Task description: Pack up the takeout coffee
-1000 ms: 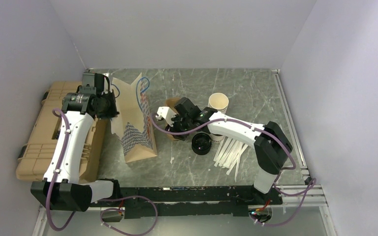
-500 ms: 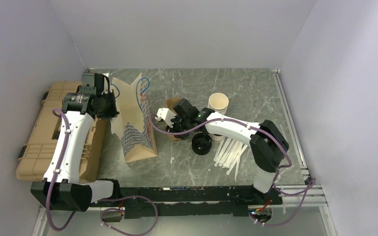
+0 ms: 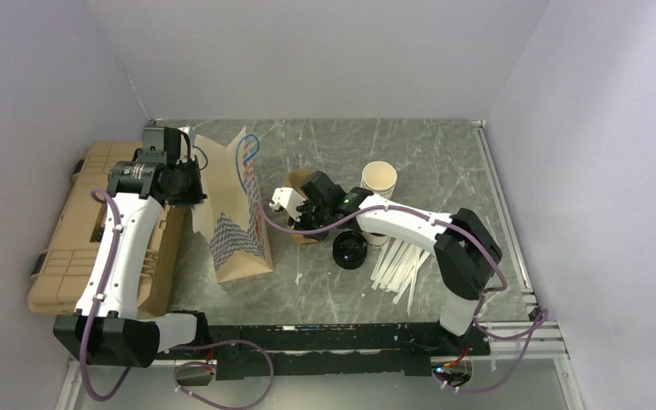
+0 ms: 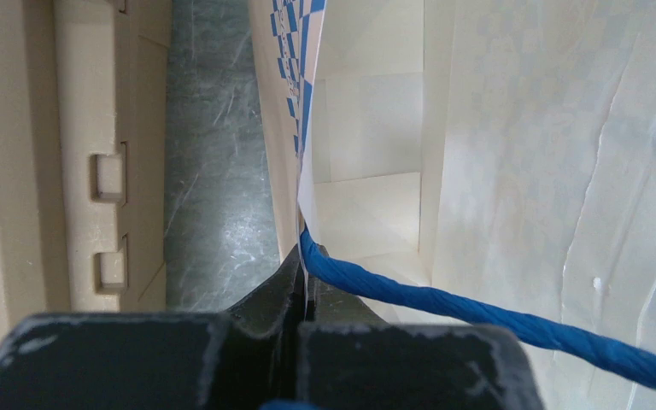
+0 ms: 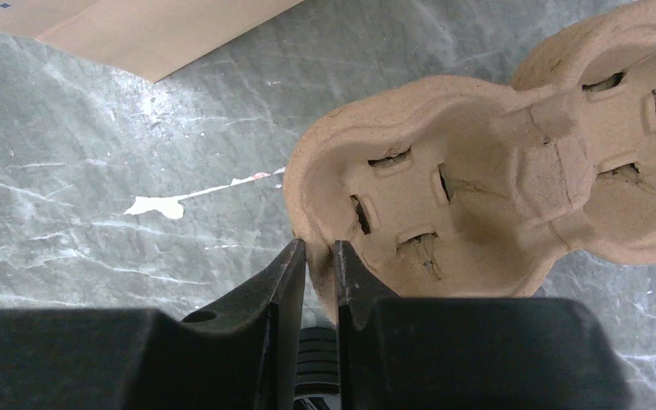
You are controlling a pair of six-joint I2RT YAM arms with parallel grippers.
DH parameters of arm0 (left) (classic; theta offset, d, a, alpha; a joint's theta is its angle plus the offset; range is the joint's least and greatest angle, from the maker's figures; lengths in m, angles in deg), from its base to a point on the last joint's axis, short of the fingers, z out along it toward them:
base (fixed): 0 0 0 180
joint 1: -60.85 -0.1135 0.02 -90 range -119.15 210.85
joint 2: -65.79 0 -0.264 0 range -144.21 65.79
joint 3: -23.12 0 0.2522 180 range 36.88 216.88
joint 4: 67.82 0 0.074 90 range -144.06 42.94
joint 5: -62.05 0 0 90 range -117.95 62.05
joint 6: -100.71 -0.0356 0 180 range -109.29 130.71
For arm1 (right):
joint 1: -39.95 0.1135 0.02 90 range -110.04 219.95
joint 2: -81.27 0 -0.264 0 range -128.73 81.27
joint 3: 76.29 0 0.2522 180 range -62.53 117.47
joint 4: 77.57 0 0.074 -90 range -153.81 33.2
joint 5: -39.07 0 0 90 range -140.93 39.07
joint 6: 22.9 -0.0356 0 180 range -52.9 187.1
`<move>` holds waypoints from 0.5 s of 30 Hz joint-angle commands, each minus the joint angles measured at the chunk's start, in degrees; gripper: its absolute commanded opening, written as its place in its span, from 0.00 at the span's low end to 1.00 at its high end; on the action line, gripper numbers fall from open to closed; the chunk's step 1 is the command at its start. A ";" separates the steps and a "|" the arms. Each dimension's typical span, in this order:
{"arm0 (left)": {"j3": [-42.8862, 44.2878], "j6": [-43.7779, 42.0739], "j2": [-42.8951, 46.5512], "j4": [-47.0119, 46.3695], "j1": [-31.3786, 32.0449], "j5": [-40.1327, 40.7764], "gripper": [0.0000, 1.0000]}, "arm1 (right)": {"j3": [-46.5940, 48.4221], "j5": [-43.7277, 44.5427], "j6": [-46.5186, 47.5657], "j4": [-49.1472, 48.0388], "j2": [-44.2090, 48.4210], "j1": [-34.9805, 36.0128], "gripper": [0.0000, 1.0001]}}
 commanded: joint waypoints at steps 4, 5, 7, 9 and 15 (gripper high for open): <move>-0.09 -0.68 1.30 -1.56 -0.26 -0.34 0.00 | 1.72 -0.48 -0.31 -0.48 2.85 0.06 0.22; -0.09 -0.71 1.30 -1.56 -0.26 -0.34 0.00 | 1.89 -0.43 -0.27 -0.27 2.86 0.02 0.22; -0.07 -0.66 1.37 -1.49 -0.26 -0.34 0.00 | 2.08 -0.24 -0.27 -0.10 3.01 0.07 0.21; -0.07 -0.71 1.23 -1.47 -0.26 -0.34 0.00 | 2.18 -0.12 -0.36 -0.10 3.27 0.03 0.20; 0.21 -0.72 1.21 -1.40 -0.26 -0.34 0.00 | 2.62 0.17 -0.35 0.25 3.39 0.02 0.13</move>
